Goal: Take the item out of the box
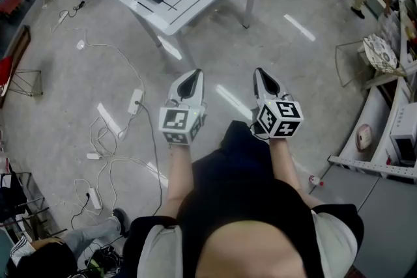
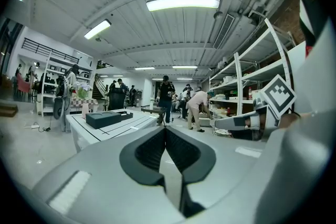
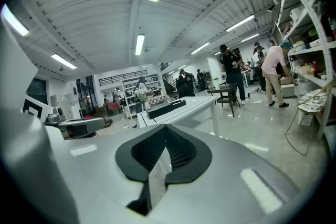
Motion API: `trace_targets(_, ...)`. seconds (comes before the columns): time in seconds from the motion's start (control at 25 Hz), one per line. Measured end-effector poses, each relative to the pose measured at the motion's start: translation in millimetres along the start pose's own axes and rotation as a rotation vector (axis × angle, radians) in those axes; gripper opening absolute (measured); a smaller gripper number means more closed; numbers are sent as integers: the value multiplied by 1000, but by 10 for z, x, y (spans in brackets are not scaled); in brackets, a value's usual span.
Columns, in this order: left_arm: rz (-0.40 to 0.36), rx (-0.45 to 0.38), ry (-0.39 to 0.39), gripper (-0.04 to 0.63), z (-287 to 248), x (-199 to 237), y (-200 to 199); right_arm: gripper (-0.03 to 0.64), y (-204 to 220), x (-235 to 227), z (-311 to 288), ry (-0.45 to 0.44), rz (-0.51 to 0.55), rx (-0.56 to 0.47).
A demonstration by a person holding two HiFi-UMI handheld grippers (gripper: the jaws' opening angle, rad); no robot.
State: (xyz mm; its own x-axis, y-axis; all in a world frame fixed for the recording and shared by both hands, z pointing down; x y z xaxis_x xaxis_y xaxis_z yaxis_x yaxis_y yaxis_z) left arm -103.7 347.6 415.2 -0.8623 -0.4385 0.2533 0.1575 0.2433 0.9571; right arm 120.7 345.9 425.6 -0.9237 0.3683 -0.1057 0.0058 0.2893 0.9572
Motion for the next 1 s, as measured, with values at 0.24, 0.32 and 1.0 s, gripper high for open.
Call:
trace_targets(0.24, -10, 8, -14, 9, -44, 73, -16, 2, -23, -13, -111, -2, -3, 10)
trace_targets(0.32, -3, 7, -21, 9, -69, 117, -17, 2, -29, -21, -168, -6, -2, 14)
trace_targets(1.0, 18, -7, -51, 9, -709, 413, -143, 2, -191, -391, -681, -2, -15, 15)
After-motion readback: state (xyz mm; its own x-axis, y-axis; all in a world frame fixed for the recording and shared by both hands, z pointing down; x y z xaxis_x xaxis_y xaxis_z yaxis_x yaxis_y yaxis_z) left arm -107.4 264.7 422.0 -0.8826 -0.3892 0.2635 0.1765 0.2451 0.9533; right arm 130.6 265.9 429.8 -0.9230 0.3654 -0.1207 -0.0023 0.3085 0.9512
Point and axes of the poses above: the fingertips, and each gripper's own axes: z backward along the fingers, x to its left, y out of its underside, the point moved 7 cm from there along z, backward along the fingers, and after that the axes turned 10 degrees about z, right-handed, at the moved point
